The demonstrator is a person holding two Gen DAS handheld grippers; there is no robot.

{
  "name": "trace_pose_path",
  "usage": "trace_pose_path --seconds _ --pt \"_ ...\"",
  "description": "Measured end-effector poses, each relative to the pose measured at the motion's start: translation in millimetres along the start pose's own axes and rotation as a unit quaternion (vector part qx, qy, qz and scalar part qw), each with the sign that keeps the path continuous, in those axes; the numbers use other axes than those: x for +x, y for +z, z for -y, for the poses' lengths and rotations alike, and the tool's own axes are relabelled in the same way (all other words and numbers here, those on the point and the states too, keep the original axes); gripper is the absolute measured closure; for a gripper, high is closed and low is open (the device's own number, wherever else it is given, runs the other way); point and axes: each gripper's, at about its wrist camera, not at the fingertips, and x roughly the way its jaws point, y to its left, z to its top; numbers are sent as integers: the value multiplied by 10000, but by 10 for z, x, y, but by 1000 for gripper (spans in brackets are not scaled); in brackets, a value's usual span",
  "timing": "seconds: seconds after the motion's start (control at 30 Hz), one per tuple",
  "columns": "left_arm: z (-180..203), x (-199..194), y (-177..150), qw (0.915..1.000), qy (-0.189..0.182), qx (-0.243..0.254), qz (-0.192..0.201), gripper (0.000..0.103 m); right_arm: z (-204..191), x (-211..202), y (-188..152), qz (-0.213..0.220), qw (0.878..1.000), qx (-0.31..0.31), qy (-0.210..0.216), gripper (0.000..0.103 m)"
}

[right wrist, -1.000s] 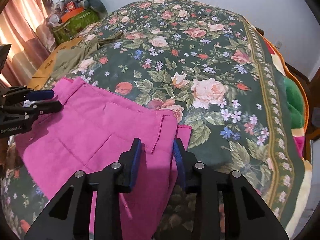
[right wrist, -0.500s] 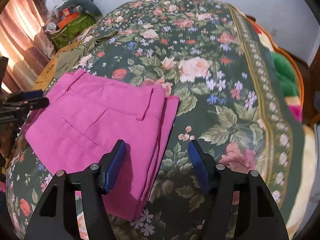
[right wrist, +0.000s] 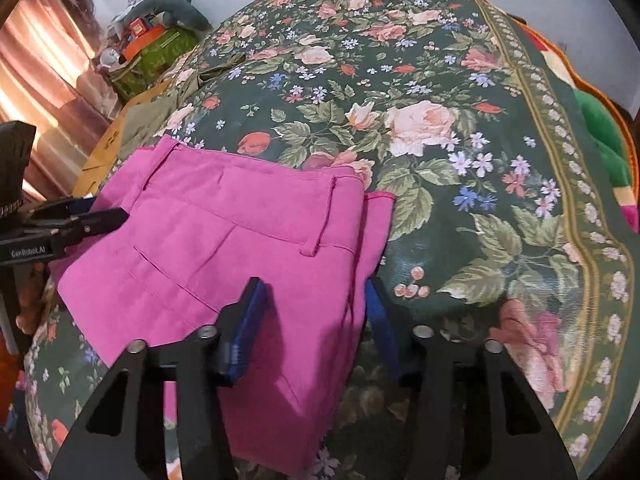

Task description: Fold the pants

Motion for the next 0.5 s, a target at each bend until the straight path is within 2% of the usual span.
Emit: trace_pose_path --seconds 0.07,0.17,0.23,0.3,0.5 --pt "36 -3 -2 10000 32 74 15 53 -2 29 6 25 10000 53 43 68" --pt "74 -8 3 9999 8 131 38 63 -21 40 11 35 10000 33 -16 77" --pt "95 -26 13 9998 83 130 94 78 -43 31 19 54 10000 -6 -63 84" --pt "100 -45 31 9997 137 114 136 86 -44 12 27 97 9999 -28 -86 88" --pt "158 -176 50 9984 404 225 339 92 -98 -119 65 313 9993 -125 -133 92"
